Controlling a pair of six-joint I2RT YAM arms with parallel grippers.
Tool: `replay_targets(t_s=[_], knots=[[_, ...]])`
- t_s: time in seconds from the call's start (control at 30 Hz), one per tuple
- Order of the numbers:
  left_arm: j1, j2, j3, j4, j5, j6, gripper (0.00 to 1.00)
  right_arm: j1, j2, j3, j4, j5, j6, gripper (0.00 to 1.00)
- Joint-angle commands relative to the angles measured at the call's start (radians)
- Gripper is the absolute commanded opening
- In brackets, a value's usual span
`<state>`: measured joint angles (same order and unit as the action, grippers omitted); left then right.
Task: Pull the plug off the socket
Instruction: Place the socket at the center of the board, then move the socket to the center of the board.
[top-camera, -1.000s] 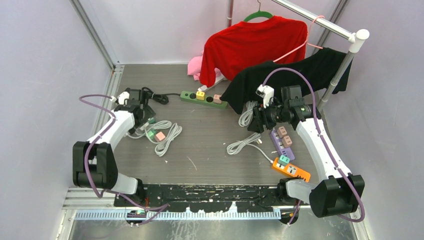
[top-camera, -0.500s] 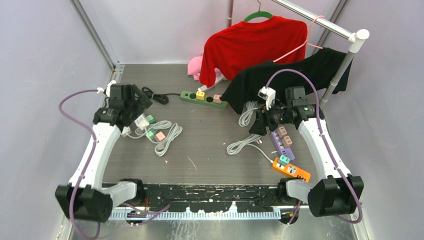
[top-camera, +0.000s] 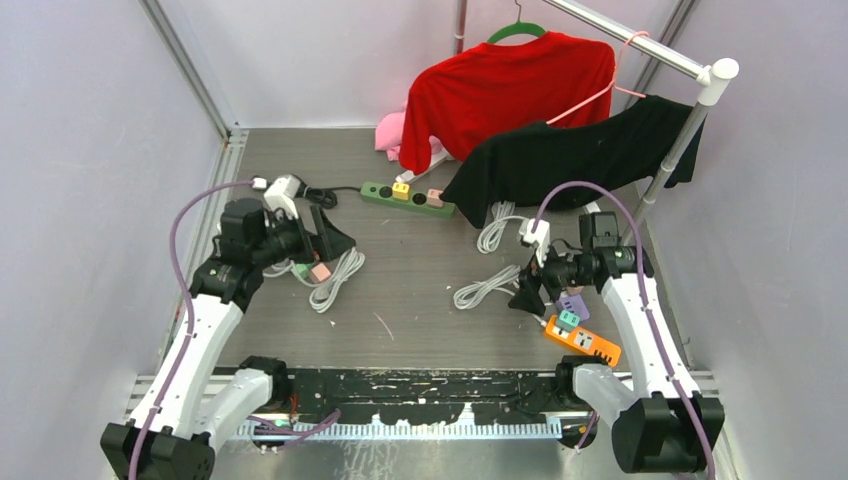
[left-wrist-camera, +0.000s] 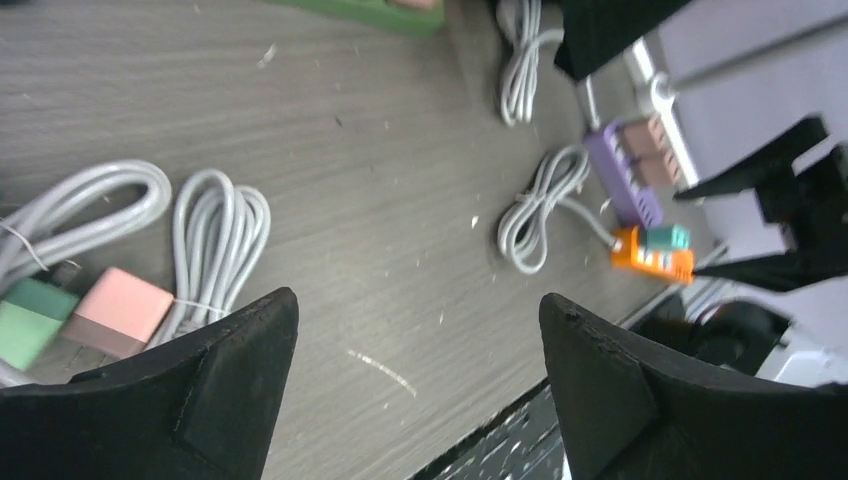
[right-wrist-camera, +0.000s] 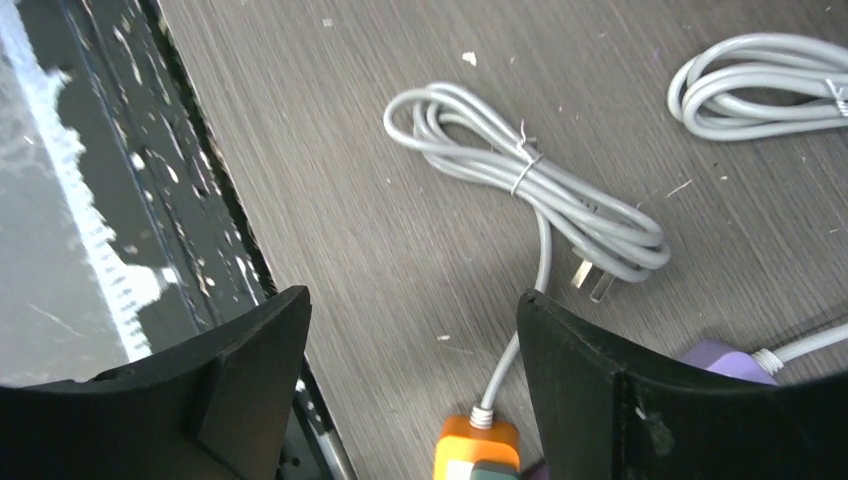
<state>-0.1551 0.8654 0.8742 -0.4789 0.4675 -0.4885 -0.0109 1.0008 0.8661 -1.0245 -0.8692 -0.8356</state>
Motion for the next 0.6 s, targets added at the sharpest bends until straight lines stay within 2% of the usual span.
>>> replay_targets(t_s=[0.0, 0.1, 0.23, 0.43, 0.57], knots=[[-0.05, -0.019, -0.05, 0.031, 0.045, 0.198, 0.89, -0.008, -0.045, -0.07, 0.0, 0.072, -0.203, 0.81], [-0.085, -0.024, -0.08, 0.014, -0.031, 0.246, 0.89, -0.005, -0.027, -0.107, 0.055, 0.135, -0.21, 0.78], [-0.094, -0.035, -0.083, 0.0, -0.063, 0.262, 0.89, 0.035, -0.029, -0.15, 0.198, 0.224, -0.171, 0.79], [-0.096, -0.1, -0.1, -0.021, -0.143, 0.284, 0.89, 0.097, 0.088, -0.111, 0.231, 0.323, -0.196, 0.83], [-0.095, -0.128, -0.105, -0.026, -0.153, 0.292, 0.88, 0.203, 0.156, -0.101, 0.25, 0.463, -0.239, 0.79]])
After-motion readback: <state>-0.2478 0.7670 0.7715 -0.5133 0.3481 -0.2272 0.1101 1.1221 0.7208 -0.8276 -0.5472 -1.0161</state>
